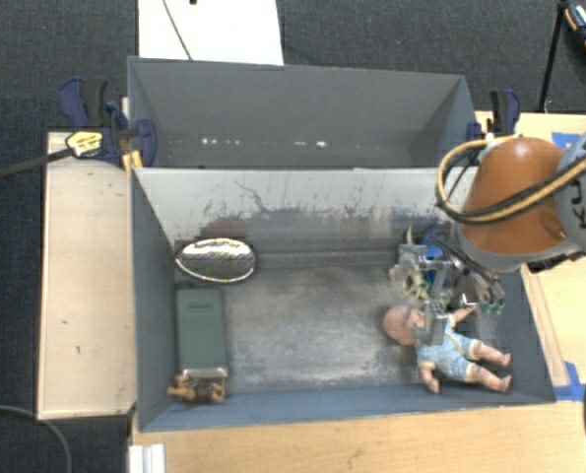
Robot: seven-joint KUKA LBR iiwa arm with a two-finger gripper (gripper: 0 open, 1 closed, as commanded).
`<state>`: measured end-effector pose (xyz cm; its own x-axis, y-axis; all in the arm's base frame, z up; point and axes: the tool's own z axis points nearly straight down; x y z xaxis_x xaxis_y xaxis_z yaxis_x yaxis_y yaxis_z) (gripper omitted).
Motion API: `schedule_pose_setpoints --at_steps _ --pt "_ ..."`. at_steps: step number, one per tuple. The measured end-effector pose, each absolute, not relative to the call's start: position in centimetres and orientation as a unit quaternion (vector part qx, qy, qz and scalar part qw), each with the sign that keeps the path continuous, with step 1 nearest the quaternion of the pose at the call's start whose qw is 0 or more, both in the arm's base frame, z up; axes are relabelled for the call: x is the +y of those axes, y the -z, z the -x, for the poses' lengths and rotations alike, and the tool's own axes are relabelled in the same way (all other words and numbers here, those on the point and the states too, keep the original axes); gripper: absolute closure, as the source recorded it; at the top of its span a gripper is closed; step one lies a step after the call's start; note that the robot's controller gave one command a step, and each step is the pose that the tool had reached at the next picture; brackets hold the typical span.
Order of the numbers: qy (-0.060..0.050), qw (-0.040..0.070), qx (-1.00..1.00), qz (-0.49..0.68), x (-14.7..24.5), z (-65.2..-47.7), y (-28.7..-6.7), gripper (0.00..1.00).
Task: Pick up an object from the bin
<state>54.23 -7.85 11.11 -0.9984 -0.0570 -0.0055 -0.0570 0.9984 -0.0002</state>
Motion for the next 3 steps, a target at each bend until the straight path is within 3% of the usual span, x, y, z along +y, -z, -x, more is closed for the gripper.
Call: schedule_pose_setpoints --at_steps 1,2,3 --pt "-0.001 0.006 0.977 0.215 -11.7 -49.6 -7.8 1.00" --pt "-0.001 0.006 0.977 0.214 -11.7 -49.6 -7.8 1.00" --pt "-0.002 -0.001 0.976 0.216 -11.3 -50.4 -13.3 1.00"
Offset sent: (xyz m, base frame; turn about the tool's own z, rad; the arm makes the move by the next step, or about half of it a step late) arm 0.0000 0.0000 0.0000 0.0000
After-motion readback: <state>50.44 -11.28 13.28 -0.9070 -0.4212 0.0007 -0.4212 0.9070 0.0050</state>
